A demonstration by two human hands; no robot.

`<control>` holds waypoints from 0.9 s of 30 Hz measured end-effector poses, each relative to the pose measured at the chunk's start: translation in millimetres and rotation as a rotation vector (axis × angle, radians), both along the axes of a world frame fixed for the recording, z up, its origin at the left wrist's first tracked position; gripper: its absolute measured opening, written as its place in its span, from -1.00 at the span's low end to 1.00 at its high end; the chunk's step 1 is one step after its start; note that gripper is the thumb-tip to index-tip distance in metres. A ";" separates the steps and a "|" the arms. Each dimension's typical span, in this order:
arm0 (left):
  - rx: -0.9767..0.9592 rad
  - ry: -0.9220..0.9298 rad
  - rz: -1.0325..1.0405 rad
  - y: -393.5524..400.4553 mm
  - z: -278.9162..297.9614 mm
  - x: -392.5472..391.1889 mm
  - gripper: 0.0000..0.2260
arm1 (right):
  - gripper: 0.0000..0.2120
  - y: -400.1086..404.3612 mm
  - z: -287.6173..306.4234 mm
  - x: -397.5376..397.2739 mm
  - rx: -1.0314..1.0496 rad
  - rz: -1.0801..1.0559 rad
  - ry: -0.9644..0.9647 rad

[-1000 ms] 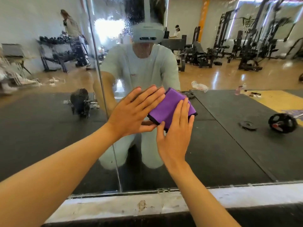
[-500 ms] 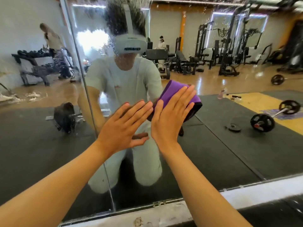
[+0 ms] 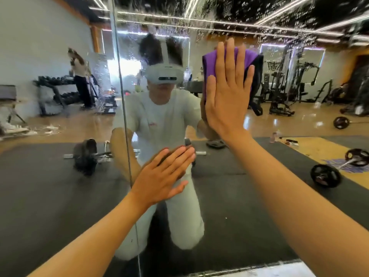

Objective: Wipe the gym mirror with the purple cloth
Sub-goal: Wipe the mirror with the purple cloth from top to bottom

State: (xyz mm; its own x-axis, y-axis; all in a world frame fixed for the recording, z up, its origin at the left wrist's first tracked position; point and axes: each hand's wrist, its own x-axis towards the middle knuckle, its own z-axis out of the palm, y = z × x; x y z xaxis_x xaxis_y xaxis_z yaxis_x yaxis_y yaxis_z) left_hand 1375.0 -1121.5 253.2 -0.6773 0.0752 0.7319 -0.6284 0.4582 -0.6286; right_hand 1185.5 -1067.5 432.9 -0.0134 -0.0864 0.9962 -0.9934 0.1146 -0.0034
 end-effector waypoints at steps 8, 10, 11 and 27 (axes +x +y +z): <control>0.128 0.333 -0.064 1.0 -4.6 -3.9 -0.36 | -0.45 20.7 -132.3 -29.9 0.340 -0.060 0.549; 0.136 0.346 -0.069 0.6 -6.2 -4.5 -0.36 | -0.46 18.1 -108.5 -34.5 0.344 -0.047 0.672; 0.136 0.345 -0.065 0.4 -6.9 -4.6 -0.36 | -0.45 16.7 -84.9 -35.3 0.341 -0.043 0.713; 0.226 0.270 -0.029 11.8 3.7 -1.6 -0.44 | -0.40 18.2 -10.2 -10.3 0.308 -0.078 0.428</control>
